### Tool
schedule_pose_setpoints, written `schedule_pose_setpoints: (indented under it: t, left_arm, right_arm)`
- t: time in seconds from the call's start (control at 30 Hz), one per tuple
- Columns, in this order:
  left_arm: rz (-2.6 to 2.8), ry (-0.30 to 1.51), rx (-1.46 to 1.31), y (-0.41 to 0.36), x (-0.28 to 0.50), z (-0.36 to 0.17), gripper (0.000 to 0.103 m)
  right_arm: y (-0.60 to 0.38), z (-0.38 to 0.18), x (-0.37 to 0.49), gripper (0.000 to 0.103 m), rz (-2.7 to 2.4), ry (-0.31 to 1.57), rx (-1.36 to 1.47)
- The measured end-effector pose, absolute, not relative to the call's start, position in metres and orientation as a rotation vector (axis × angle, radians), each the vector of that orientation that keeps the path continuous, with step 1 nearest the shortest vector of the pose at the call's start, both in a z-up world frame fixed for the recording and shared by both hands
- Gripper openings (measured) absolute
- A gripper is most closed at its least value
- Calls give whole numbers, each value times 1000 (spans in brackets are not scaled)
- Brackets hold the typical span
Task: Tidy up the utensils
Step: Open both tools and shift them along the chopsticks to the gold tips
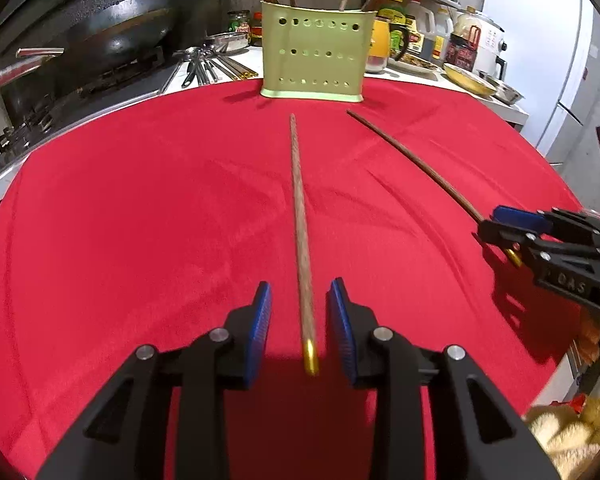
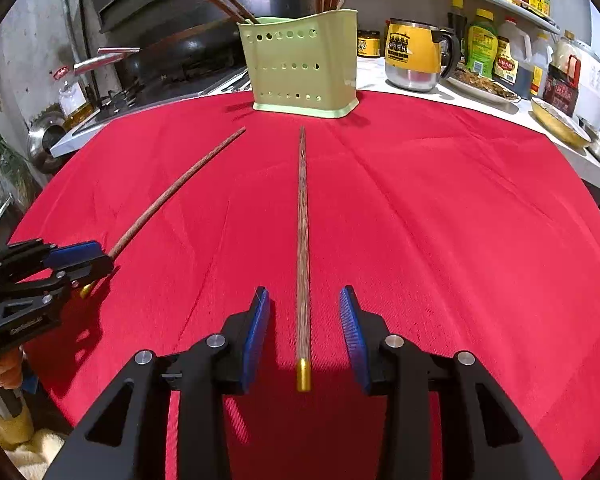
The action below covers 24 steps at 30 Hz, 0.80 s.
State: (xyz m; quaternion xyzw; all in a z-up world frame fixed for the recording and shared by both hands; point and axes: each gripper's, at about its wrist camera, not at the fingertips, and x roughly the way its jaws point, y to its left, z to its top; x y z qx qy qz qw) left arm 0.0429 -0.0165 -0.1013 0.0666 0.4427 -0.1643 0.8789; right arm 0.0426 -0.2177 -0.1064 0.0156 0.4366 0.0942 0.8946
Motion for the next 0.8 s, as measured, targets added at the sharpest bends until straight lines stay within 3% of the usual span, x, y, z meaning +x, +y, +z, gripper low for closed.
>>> schedule_pose_setpoints:
  t: [0.33,0.47,0.67,0.8]
  left_arm:
    - [-306,891,220,-26,20,-104,30]
    - [-285,891,245,-27,18,-105,15]
    - [-280,899,244,-27,18,-104,14]
    - [-285,901,232,-25,17,-104,14]
  right_arm:
    - [-222,-108,24,37,211,879,29]
    - [-222,-108,18,29,238,873,27]
    - [-216,-109,6,29,254,855,-11]
    - [-221,-109,6,13,225,840,-13]
